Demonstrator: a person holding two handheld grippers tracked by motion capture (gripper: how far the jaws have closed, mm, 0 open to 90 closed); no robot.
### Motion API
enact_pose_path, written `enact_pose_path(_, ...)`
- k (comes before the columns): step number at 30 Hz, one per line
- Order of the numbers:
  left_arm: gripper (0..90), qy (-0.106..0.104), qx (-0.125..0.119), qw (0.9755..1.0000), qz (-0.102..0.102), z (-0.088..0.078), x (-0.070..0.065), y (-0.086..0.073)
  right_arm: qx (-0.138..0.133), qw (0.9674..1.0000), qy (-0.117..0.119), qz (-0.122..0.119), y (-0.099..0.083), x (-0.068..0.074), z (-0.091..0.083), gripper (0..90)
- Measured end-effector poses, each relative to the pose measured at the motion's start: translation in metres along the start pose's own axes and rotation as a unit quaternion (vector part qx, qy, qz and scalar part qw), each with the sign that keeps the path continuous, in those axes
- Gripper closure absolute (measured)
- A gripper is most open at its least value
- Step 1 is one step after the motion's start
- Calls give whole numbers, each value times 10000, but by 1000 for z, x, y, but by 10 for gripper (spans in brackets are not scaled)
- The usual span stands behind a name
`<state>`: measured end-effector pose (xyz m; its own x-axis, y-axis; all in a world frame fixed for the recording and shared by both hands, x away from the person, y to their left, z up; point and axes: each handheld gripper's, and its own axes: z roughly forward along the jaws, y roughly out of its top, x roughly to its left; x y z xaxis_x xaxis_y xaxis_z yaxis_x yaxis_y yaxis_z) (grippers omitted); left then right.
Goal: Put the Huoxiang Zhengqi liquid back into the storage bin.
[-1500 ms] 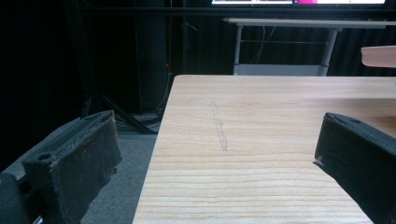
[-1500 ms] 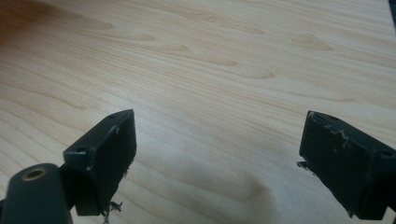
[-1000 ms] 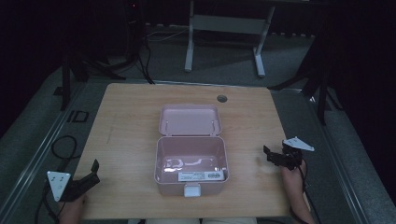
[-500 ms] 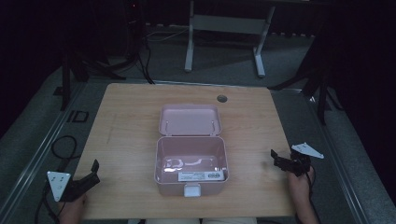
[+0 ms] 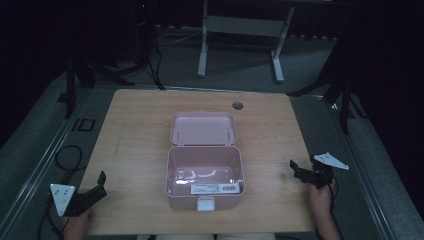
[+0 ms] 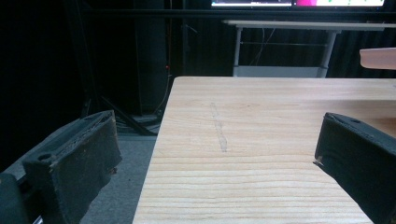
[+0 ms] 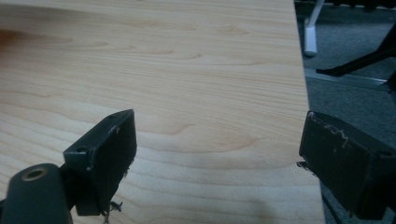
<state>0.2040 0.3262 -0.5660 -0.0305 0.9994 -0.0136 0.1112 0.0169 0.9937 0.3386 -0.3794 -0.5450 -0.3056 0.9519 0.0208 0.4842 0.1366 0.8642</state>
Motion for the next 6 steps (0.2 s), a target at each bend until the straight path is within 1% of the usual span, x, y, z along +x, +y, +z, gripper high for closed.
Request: enact_pose_path(6, 4, -3, 4, 10000, -4, 0, 0, 0, 4, 10000, 26, 26, 1, -1, 1, 109)
